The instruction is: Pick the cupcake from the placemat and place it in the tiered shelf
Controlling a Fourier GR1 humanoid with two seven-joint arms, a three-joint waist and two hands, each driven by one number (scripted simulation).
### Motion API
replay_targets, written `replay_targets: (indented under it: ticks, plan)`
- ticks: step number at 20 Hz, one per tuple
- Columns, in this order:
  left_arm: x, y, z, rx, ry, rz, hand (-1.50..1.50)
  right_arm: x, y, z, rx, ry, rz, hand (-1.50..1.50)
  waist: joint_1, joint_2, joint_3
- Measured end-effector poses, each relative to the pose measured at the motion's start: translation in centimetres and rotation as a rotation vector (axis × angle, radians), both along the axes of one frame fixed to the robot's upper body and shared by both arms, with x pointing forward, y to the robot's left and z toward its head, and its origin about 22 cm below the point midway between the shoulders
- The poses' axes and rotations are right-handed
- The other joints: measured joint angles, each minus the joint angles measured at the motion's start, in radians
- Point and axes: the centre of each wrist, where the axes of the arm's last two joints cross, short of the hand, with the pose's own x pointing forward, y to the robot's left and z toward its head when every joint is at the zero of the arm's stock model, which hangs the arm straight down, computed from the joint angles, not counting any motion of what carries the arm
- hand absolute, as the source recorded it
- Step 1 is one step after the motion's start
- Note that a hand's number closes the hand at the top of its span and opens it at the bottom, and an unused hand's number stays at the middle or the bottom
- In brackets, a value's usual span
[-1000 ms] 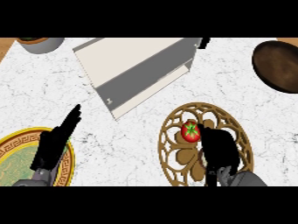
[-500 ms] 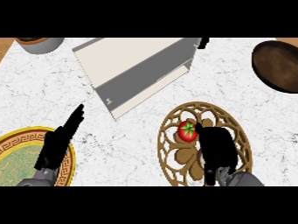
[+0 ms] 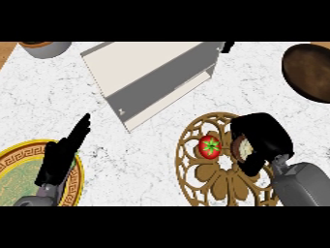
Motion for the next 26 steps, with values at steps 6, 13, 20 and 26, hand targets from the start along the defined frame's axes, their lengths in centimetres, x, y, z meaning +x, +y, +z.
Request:
replay_targets:
  ticks: [6,13,20,26]
  plan:
    - [-0.6,0.0,-0.2,0.003,-0.008,0.000,0.00,2.1,-2.5,5.6,0.094,-0.148,0.024,1.50,-0.003,-0.002,0.001]
    - [-0.5,-0.3,-0.4,-0.001,-0.010,0.008,0.00,2.3,-3.1,12.1,0.336,-0.352,0.007,1.50,-0.007,-0.004,0.001]
    - [-0.3,-0.5,-0.4,0.003,-0.009,-0.006,0.00,4.4,-1.1,18.7,0.459,-0.436,-0.024,1.50,0.003,-0.002,0.001]
    - [-0.2,0.1,-0.3,0.006,-0.018,-0.020,0.00,8.7,2.2,21.2,0.463,-0.486,-0.065,1.50,0.014,0.001,0.001]
